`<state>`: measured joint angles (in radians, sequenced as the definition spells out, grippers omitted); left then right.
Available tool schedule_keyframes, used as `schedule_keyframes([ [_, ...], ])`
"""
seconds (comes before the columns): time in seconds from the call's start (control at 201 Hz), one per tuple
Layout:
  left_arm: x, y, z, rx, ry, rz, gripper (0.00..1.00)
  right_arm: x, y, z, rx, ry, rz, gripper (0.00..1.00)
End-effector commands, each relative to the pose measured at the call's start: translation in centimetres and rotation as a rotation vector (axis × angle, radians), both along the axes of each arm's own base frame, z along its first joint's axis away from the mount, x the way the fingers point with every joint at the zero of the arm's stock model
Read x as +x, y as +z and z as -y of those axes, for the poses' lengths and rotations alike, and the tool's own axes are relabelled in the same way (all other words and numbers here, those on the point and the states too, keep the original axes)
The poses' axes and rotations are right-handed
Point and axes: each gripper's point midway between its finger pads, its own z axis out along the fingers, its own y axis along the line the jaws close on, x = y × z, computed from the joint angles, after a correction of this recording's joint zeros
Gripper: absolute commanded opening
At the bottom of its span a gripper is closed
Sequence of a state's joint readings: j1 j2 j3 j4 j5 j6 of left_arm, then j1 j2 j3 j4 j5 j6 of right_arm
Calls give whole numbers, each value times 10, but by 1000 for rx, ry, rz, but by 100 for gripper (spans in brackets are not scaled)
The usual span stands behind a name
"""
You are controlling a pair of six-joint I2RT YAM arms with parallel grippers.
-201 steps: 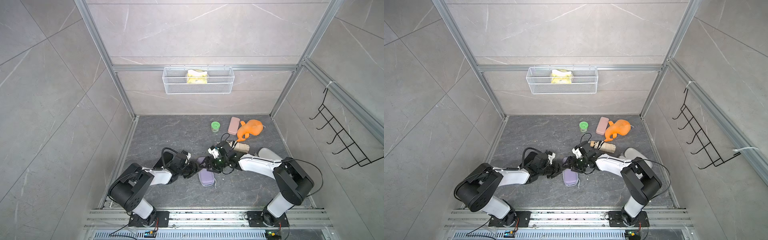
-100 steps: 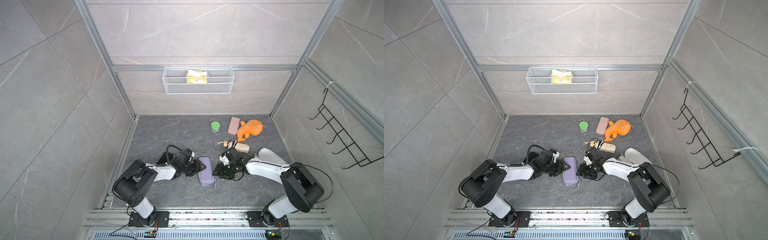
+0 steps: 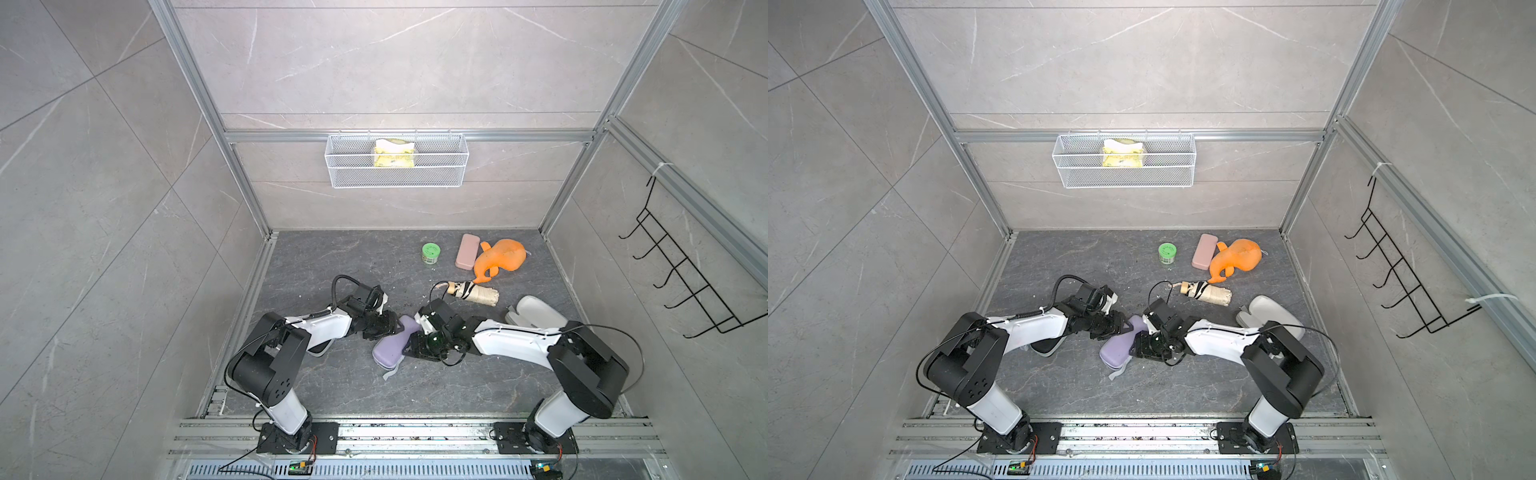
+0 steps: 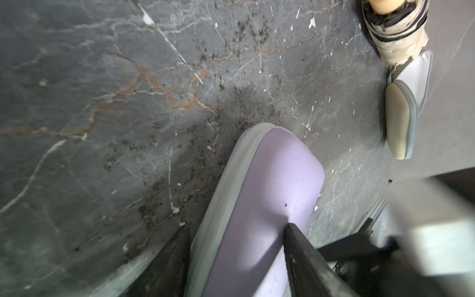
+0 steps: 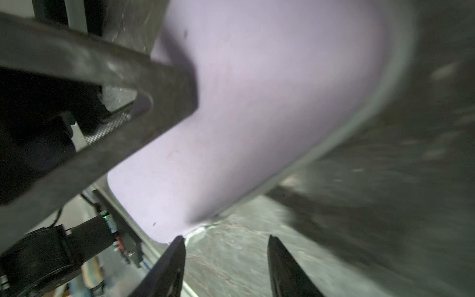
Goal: Put umbrellas into zippered umbrella sleeves
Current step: Adjust the umbrella sleeve at the center of the board.
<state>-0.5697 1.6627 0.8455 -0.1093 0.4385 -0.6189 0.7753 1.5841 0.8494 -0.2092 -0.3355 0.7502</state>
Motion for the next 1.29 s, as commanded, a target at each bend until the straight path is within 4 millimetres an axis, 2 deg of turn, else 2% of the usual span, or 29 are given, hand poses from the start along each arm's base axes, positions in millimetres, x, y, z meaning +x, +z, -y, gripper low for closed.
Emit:
schedule_keyframes([
  [0.0, -16, -11, -5, 33, -64, -58, 59, 12, 15, 44, -216, 99, 230, 60],
  [0.075, -16, -14, -6, 43, -65, -63, 60, 15, 17, 55, -257, 111, 309, 62],
  [0.139, -18, -18, -6, 46, -64, -78, 60, 16, 17, 57, -252, 84, 309, 64],
  [0.468, -30, -17, -16, 49, -46, -90, 58, 12, 3, 13, 51, -114, 65, 69],
  [0.697, -41, -34, -23, 41, -7, -146, 49, 4, -13, -9, 208, -199, -100, 72],
  [0.782, -43, -37, -26, 44, 5, -157, 46, 4, -21, -1, 185, -225, -107, 72],
  [0.841, -43, -37, -29, 51, 3, -147, 44, 9, -19, 10, 122, -200, -42, 72],
  [0.996, -31, -28, -29, 80, -15, -103, 44, 30, 14, 39, -66, -60, 227, 70],
  [1.09, -22, -26, -24, 87, -35, -95, 45, 43, 23, 52, -127, -26, 279, 70],
  [1.205, -11, -27, -13, 77, -62, -90, 46, 59, 27, 50, -128, -31, 285, 72],
  [1.29, -2, -27, -6, 68, -75, -91, 46, 66, 20, 43, -127, -20, 248, 73],
])
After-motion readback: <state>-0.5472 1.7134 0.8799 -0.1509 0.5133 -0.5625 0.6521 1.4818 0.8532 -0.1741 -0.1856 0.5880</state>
